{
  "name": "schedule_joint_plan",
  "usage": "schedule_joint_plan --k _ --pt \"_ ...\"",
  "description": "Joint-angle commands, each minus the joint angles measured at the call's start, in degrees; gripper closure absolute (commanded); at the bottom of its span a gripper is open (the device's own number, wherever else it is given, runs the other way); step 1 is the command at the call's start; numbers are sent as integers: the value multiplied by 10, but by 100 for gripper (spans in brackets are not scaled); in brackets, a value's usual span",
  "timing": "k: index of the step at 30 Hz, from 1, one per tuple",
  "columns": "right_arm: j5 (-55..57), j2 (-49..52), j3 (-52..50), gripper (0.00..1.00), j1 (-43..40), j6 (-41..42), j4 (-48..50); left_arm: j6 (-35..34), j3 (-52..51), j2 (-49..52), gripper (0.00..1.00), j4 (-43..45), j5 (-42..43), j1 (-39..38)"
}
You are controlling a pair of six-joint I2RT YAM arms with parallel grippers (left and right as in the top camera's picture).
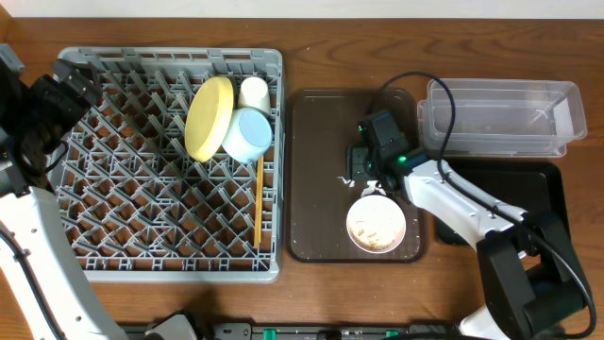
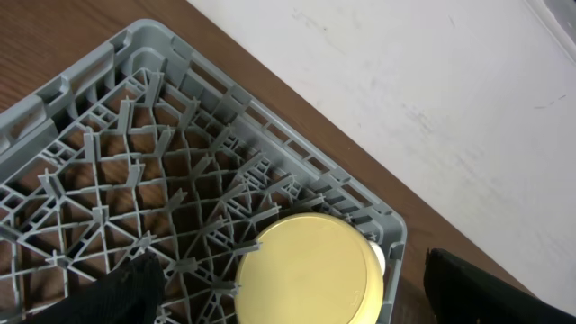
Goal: Sort waste into correct bins and load items into the dishwasher rack
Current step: 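Lower the right gripper and close it on the crumpled white tissue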
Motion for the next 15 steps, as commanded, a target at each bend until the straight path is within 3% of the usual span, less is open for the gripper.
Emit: schedule_joint_plan --k 1,15 --pt "7 -2 5 32 22 -9 2 2 8 2 7 0 5 2" --pt "47 30 5 28 26 -9 -6 2 8 2 7 0 5 2"
